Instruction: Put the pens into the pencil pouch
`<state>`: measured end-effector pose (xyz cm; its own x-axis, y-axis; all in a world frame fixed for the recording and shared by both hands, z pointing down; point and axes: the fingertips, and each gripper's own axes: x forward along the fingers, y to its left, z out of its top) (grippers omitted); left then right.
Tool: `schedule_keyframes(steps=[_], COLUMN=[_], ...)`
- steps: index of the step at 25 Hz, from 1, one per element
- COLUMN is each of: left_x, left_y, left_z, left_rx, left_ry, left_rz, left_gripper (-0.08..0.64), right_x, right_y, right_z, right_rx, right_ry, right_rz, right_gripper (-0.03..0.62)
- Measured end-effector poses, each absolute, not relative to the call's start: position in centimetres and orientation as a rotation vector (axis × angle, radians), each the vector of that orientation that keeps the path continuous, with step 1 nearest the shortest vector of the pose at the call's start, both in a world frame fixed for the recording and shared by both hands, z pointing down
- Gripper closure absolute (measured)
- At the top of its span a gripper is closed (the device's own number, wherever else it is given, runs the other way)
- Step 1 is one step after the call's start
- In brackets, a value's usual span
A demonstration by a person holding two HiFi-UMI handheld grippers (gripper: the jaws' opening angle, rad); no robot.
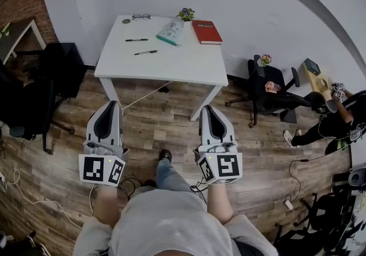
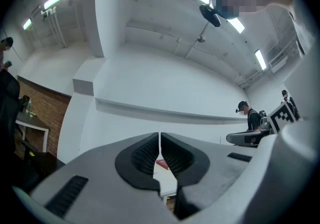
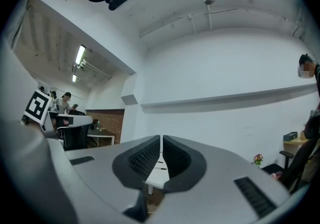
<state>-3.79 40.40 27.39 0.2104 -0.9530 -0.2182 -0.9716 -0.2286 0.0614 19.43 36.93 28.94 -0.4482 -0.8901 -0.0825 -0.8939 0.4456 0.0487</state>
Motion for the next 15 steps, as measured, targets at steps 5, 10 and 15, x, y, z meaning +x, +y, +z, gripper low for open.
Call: schedule_keyframes(steps=[5, 10, 15], left_x=[-4.2, -4.7, -4.8], left_y=[38.4, 34.6, 29.7], left_z=[27.5, 27.4, 26.9], left_rx=[-2.367, -2.362, -2.355], left_ry=[1.908, 1.915, 1.902], left_rz=[0.325, 0.325, 0.328], left_gripper=[0.526, 0.526, 0.526], right_x=[19.0, 18.2, 17.9], right_y=[34.8, 30.8, 25.9], right_z=[28.5, 28.5, 28.1], right_rx=[-1.578, -1.552, -1.54], right_ry=[2.632, 2.652, 2.653], right_rz=[0.13, 0.127, 0.142], right_gripper=[0.555, 0.555, 0.555])
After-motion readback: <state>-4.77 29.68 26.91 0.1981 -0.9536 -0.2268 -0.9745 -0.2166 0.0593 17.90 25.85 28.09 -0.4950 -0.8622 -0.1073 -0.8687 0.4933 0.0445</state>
